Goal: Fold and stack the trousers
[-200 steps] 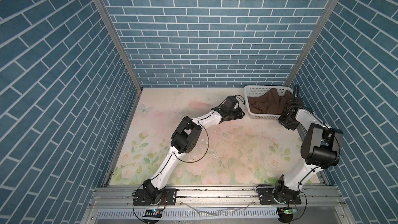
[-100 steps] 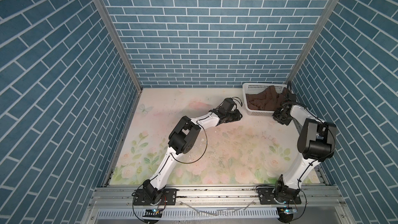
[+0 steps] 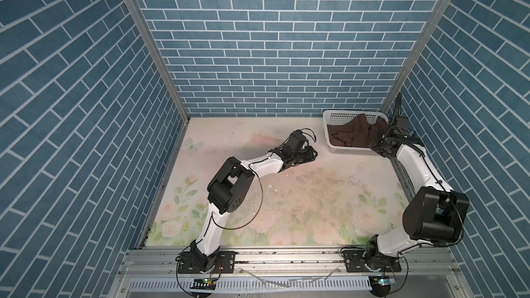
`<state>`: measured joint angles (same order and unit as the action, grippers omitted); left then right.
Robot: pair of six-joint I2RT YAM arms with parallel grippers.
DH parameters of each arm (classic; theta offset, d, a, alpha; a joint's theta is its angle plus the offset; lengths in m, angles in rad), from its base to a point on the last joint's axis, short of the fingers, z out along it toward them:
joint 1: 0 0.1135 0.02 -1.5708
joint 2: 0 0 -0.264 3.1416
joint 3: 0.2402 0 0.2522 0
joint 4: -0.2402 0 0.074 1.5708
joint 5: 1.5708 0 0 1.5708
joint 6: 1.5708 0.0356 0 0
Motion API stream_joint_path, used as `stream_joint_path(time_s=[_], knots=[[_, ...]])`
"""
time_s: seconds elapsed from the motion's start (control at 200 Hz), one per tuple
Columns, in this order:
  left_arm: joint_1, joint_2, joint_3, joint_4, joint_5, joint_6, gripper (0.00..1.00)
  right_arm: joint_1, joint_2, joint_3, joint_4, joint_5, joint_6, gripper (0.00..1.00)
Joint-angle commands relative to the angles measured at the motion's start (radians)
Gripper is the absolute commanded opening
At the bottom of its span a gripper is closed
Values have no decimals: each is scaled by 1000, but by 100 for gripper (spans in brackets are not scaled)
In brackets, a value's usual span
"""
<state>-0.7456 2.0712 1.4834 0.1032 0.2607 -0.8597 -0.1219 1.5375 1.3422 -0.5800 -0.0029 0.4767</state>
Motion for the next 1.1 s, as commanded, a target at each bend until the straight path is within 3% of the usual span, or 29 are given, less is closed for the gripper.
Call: stream_joint_path(time_s=[0.0,0.18,0.25,0.435,0.595,0.625,0.7,0.825,1.095], knots=[[43,-143,-96,28,-64,13,42,-16,56,78,-24,28,-18,40],[130,-436,-315,-24,-178,53,47,-21,264,239,-13,68,-15,80],[164,-553,-391,-77,-241,69,50,-24,371,328,-32,67,-10,84],[235,-838,-545,-228,-399,111,62,-24,597,512,-11,-7,-11,83],[272,-1024,-631,-332,-489,120,86,-22,711,596,3,-106,42,71],[278,-1053,-640,-350,-506,123,89,-21,722,609,5,-129,50,63],[289,-1115,-655,-396,-534,131,99,-18,724,636,-2,-166,69,28],[305,-1178,-671,-453,-549,146,99,26,647,657,-5,-143,38,1],[337,-1259,-721,-487,-510,97,99,219,367,718,-56,29,-124,0]])
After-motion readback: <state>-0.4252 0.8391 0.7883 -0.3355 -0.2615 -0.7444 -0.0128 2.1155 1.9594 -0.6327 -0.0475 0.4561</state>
